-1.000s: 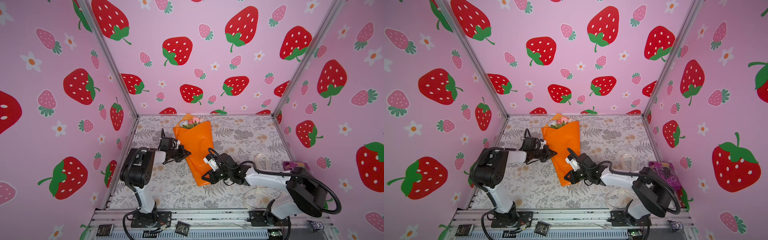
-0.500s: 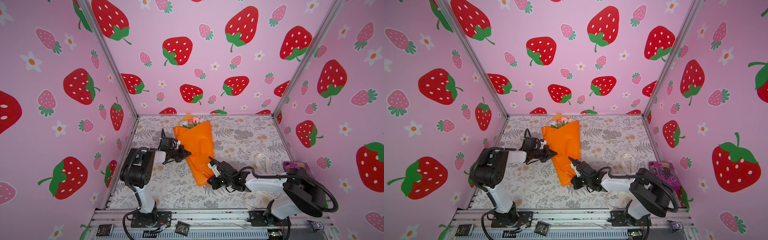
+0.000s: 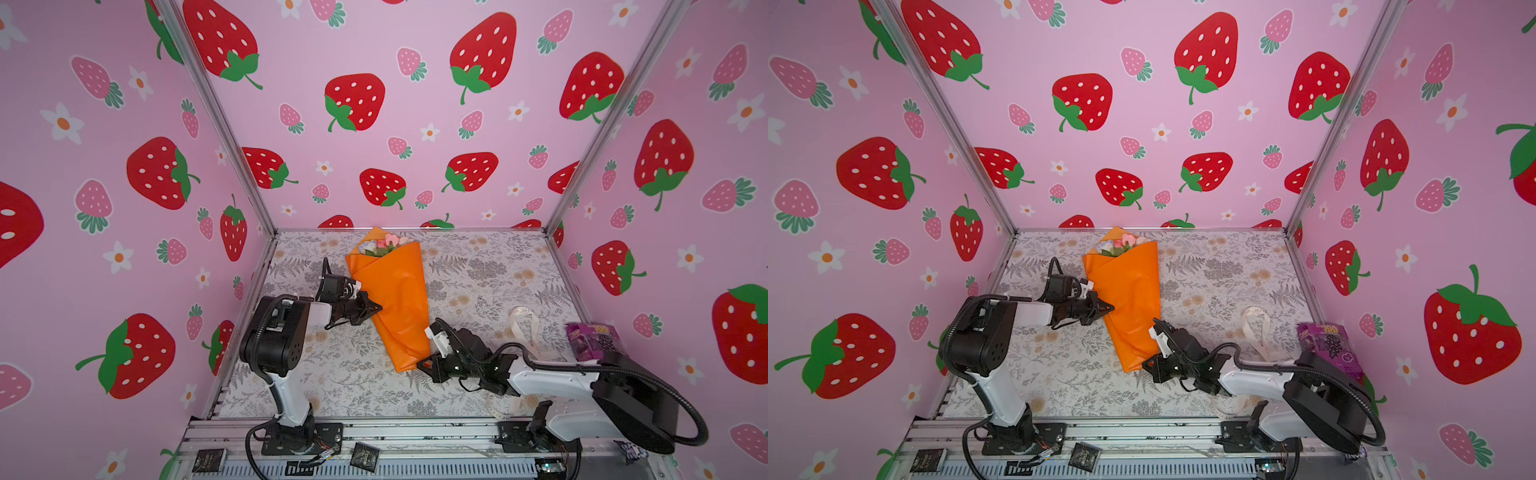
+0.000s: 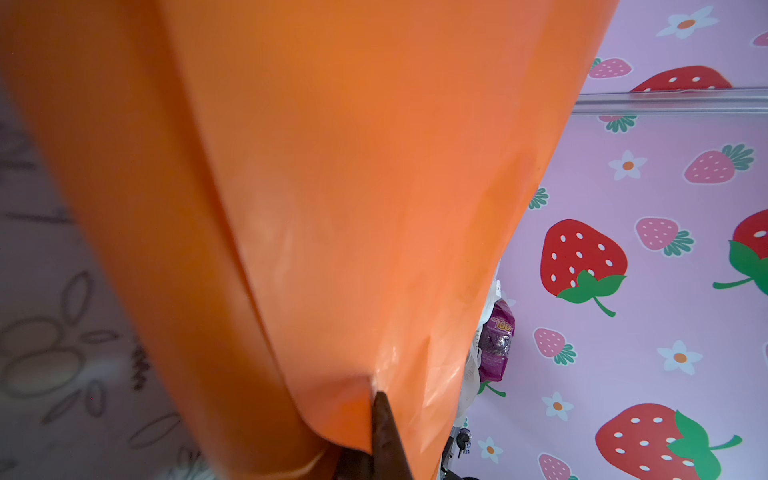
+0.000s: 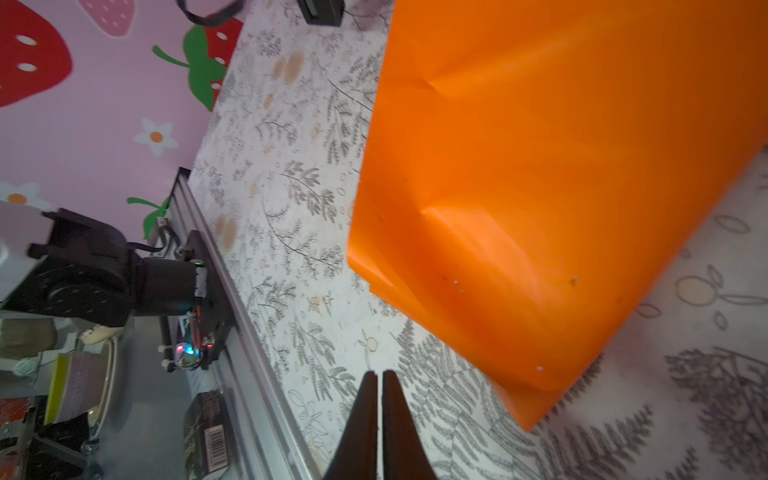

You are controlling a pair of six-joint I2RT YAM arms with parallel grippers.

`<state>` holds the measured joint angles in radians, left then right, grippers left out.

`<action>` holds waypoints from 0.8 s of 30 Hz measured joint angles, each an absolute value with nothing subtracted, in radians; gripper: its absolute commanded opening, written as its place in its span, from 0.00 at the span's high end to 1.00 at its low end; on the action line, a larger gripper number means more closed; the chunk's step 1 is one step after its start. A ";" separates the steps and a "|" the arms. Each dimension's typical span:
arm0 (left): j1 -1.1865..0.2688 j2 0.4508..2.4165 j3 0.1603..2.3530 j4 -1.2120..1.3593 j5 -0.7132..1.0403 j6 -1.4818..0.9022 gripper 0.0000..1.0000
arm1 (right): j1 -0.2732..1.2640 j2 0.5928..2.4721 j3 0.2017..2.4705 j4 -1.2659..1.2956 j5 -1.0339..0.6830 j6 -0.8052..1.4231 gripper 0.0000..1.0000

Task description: Tie the bouquet of fake flowers

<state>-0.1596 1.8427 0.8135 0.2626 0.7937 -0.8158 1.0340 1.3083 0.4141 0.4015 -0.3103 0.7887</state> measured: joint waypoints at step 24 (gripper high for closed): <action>-0.148 1.785 0.790 0.228 0.785 -0.801 0.79 | 0.925 1.695 0.490 0.645 -0.497 0.864 0.92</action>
